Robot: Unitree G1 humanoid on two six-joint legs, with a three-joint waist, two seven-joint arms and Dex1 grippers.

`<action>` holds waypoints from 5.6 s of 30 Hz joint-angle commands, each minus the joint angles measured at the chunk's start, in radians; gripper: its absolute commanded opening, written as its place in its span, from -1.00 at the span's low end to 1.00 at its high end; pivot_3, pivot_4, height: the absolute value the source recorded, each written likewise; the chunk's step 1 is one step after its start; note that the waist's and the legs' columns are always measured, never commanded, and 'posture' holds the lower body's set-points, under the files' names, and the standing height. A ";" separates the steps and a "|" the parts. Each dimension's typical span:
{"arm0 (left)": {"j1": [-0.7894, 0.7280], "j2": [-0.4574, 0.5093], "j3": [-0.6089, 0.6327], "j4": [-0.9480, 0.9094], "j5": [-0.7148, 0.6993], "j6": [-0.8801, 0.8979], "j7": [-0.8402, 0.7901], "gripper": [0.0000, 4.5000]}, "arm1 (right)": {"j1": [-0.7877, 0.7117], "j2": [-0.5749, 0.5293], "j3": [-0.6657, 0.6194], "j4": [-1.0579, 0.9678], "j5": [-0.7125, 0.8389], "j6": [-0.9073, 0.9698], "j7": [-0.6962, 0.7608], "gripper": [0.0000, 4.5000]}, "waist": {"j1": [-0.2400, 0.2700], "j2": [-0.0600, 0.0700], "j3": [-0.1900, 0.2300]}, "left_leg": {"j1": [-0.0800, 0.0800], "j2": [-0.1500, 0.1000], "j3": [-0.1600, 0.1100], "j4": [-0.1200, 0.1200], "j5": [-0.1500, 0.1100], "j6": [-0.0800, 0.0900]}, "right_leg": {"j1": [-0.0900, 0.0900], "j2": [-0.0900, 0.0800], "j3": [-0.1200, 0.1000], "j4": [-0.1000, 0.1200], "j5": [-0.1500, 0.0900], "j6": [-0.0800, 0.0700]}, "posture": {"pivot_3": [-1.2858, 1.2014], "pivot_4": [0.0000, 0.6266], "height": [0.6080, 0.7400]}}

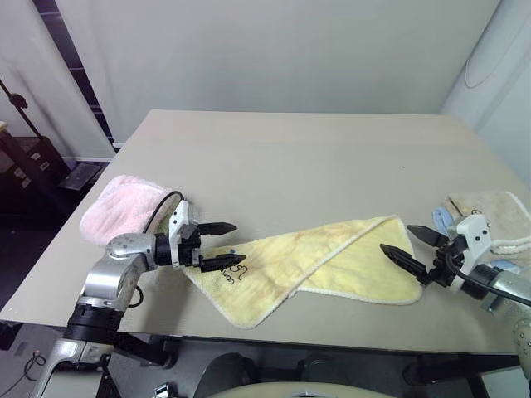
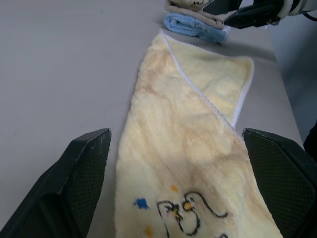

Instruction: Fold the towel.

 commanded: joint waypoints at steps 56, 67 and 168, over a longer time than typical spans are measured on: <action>-0.038 -0.011 -0.019 0.069 0.055 -0.120 -0.028 0.99 | -0.590 0.043 0.220 0.878 -0.319 -0.149 -0.016 1.00 | -0.012 0.000 0.001 | 0.000 0.000 0.002 0.000 0.000 0.000 | -0.003 -0.002 -0.001 0.002 0.001 -0.001 | 0.03 -1.00 1.00; -0.022 -0.009 -0.009 0.032 0.050 -0.106 -0.005 1.00 | -0.660 0.023 0.289 1.031 -0.422 -0.274 0.035 0.73 | -0.029 0.000 0.001 | 0.000 0.000 0.003 0.000 0.000 0.000 | -0.003 -0.002 -0.001 0.002 0.001 -0.001 | 0.03 -1.00 1.00; -0.342 -0.281 -0.481 0.773 0.487 -0.383 -0.014 -0.31 | -0.897 0.274 0.089 0.275 -0.148 0.148 -0.564 -1.00 | -0.032 -0.004 -0.005 | 0.007 0.006 0.009 -0.001 0.004 0.007 | 0.002 -0.009 -0.016 0.005 0.003 -0.001 | 0.03 -1.00 1.00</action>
